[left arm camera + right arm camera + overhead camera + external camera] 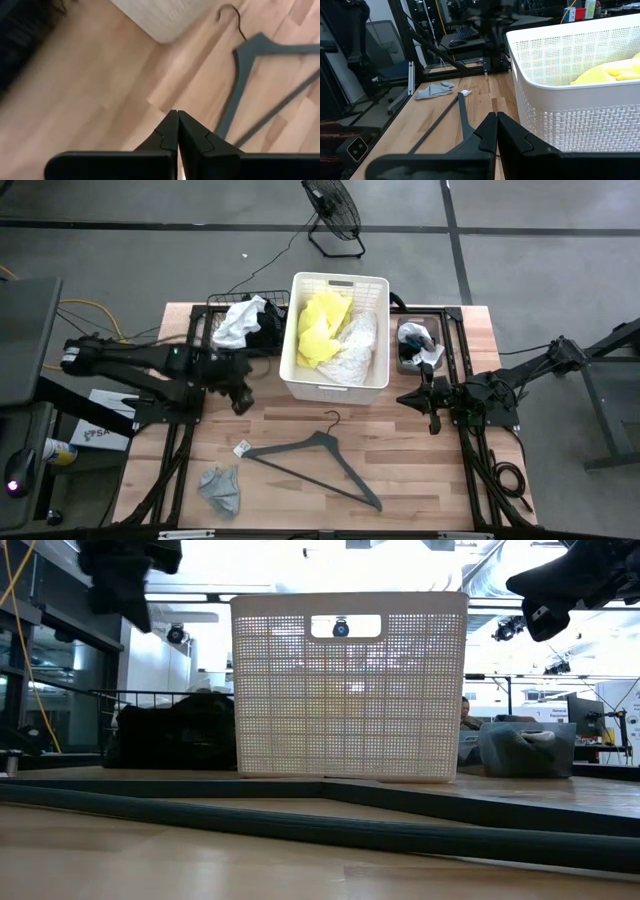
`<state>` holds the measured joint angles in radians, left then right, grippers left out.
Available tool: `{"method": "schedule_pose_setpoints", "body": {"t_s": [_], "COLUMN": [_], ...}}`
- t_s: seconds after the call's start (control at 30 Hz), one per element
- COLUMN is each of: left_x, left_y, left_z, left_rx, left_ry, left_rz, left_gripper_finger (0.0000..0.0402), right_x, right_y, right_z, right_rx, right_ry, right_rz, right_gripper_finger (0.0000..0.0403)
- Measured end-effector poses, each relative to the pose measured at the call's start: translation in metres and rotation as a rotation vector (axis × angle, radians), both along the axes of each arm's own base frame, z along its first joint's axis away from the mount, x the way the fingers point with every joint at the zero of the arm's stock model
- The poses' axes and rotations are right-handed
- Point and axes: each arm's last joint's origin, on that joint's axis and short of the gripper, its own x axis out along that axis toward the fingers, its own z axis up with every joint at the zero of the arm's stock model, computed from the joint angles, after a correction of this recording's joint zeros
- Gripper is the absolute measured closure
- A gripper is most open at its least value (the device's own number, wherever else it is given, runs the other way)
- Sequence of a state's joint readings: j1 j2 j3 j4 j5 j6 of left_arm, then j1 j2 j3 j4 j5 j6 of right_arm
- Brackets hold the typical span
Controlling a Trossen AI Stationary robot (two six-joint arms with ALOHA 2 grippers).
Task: Pick & Place Cloths
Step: Put the grey sock into black bin
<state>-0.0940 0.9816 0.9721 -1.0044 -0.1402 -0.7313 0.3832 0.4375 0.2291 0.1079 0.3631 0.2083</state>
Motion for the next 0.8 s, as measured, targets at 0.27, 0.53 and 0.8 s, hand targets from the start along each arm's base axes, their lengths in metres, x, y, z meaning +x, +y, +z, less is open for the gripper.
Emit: {"method": "schedule_pose_setpoints", "body": {"t_s": [0.27, 0.53, 0.8], "left_x": [-0.007, -0.004, -0.001], "left_y": [-0.041, -0.071, -0.099], "left_z": [-0.016, -0.044, -0.066], "left_rx": [0.007, -0.013, -0.043], "left_ry": [-0.037, -0.010, 0.059], "left_rz": [0.009, 0.023, -0.014], "left_gripper_finger": [0.0401, 0.0401, 0.0401], "right_x": [0.000, 0.000, 0.000], "right_y": [0.000, 0.000, 0.000], "right_z": [0.000, 0.000, 0.000], "right_rx": [0.000, 0.000, 0.000], "right_ry": [0.000, 0.000, 0.000], "right_rz": [0.000, 0.000, 0.000], "right_gripper_finger": [0.0400, 0.0400, 0.0400]}}
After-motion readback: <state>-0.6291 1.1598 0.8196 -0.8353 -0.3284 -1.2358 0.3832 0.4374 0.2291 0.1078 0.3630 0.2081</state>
